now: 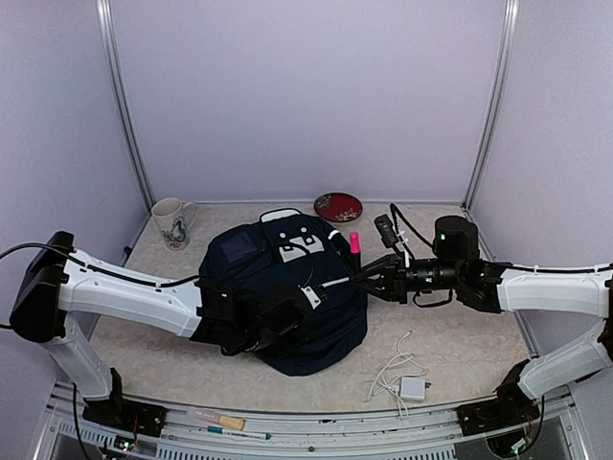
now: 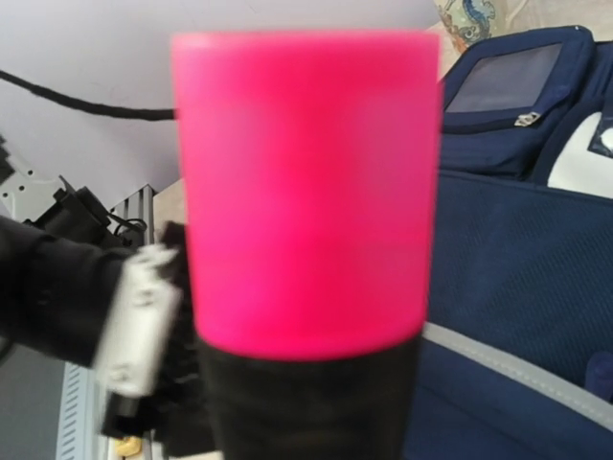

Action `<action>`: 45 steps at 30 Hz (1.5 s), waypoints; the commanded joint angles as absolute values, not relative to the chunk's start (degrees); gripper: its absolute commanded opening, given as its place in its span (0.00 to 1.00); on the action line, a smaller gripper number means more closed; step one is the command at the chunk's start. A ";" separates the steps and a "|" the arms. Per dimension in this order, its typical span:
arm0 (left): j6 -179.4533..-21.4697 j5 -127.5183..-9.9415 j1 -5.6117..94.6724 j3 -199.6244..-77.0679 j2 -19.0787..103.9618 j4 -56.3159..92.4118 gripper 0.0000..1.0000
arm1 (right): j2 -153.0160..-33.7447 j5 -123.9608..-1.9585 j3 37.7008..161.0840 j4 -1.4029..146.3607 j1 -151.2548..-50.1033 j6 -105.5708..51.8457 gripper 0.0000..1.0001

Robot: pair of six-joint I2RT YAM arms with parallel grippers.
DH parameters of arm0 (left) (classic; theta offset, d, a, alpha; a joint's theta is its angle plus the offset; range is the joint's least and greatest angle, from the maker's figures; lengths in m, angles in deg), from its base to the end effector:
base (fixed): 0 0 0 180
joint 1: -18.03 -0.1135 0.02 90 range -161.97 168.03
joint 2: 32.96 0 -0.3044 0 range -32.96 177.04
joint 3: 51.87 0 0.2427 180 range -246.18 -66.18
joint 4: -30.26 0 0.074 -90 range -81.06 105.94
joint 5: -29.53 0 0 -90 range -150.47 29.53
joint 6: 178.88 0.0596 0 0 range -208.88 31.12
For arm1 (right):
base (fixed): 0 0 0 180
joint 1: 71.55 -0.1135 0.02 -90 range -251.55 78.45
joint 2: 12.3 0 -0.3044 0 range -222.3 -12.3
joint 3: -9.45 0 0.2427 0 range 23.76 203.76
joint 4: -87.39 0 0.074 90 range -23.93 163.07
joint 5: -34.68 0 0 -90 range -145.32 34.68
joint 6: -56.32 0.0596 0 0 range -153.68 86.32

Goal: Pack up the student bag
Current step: Pick up the upper front pocket of the student bag, then place the pen in the upper front pocket of the bag.

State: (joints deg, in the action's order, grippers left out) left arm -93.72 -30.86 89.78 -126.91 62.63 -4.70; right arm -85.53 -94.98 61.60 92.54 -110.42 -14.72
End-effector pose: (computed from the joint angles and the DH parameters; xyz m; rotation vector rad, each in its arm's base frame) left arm 0.1370 -0.3214 0.2276 1.1405 2.0775 0.0356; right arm 0.1894 0.2015 0.2848 -0.8514 1.8113 1.3141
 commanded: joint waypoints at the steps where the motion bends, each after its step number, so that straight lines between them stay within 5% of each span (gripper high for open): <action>1: -94.29 -26.93 88.20 -131.17 65.33 -7.44 0.52 | -84.84 -94.86 61.28 92.12 -109.96 -14.61 0.00; 4: -95.68 -25.81 87.60 -132.69 65.42 -8.27 0.40 | -84.98 -95.82 60.92 93.05 -109.96 -14.24 0.00; 15: -97.15 -23.46 86.39 -130.64 58.71 -5.22 0.44 | -84.56 -96.58 60.63 93.37 -109.88 -14.21 0.00; 20: -98.55 -25.58 84.61 -129.23 56.48 -4.34 0.00 | -84.71 -95.28 61.28 91.69 -109.89 -15.04 0.00; 30: -98.91 -16.72 83.79 -128.38 49.21 -0.48 0.00 | -85.06 -78.22 68.60 82.20 -119.51 -37.83 0.00; 40: -97.93 -19.66 83.86 -128.80 47.54 2.57 0.00 | -103.24 -50.33 75.33 89.71 -131.37 -79.09 0.00; 45: -97.94 -21.13 83.77 -128.54 46.46 2.73 0.00 | -106.33 -44.42 75.17 94.70 -131.71 -86.73 0.00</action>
State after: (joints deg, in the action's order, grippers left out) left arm -97.61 -22.06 83.70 -127.45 49.38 -2.54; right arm -105.27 -54.00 73.82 88.89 -131.21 -75.02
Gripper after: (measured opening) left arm 0.033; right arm 0.222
